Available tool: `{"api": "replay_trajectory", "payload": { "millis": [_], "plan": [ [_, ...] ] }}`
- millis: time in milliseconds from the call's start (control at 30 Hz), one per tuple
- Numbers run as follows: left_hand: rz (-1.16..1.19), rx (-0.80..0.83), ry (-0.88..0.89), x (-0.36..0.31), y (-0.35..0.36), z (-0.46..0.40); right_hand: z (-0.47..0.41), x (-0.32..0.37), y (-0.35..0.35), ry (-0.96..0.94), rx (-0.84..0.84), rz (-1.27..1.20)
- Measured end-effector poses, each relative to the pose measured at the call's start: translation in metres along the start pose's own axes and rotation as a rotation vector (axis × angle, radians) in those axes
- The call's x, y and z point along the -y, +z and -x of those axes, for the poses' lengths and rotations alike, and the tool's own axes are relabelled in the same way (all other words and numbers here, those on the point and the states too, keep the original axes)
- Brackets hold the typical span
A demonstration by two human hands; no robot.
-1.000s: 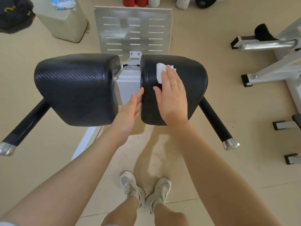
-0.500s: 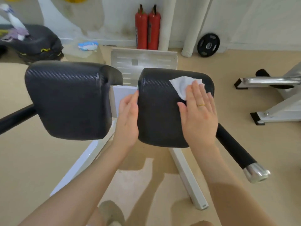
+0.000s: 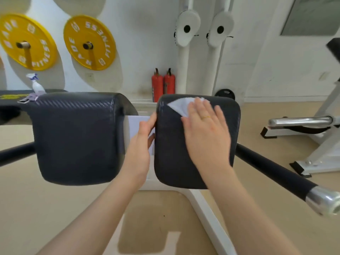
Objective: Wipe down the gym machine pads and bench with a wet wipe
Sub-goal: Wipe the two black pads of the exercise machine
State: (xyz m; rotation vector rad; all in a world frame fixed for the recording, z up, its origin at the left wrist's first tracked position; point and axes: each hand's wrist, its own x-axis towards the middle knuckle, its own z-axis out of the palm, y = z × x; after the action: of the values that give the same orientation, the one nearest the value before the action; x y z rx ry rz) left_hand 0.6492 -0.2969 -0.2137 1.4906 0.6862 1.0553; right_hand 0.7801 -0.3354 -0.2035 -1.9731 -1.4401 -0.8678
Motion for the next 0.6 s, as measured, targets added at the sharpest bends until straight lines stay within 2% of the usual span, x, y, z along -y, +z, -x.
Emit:
{"api": "replay_trajectory", "payload": {
  "millis": [100, 167, 300, 400, 500, 600],
  "plan": [
    [-0.003, 0.0, -0.016, 0.0, -0.002, 0.001, 0.007, -0.04, -0.001, 0.109, -0.076, -0.043],
    [-0.021, 0.01, -0.007, 0.001, -0.002, 0.002, 0.016, -0.043, 0.001, 0.13, -0.118, -0.07],
    [-0.049, 0.044, 0.063, -0.001, 0.001, 0.003, 0.023, 0.018, 0.006, 0.015, -0.182, -0.157],
    [0.013, 0.061, 0.066, 0.001, -0.007, -0.001, 0.023, 0.051, 0.013, -0.078, -0.124, -0.123],
    [0.038, 0.086, 0.041, 0.003, -0.013, -0.001, 0.024, 0.047, 0.02, -0.164, -0.07, -0.129],
    [0.019, 0.092, 0.023, 0.004, -0.011, 0.001, 0.023, 0.017, 0.014, -0.085, -0.134, -0.164]
  ]
}}
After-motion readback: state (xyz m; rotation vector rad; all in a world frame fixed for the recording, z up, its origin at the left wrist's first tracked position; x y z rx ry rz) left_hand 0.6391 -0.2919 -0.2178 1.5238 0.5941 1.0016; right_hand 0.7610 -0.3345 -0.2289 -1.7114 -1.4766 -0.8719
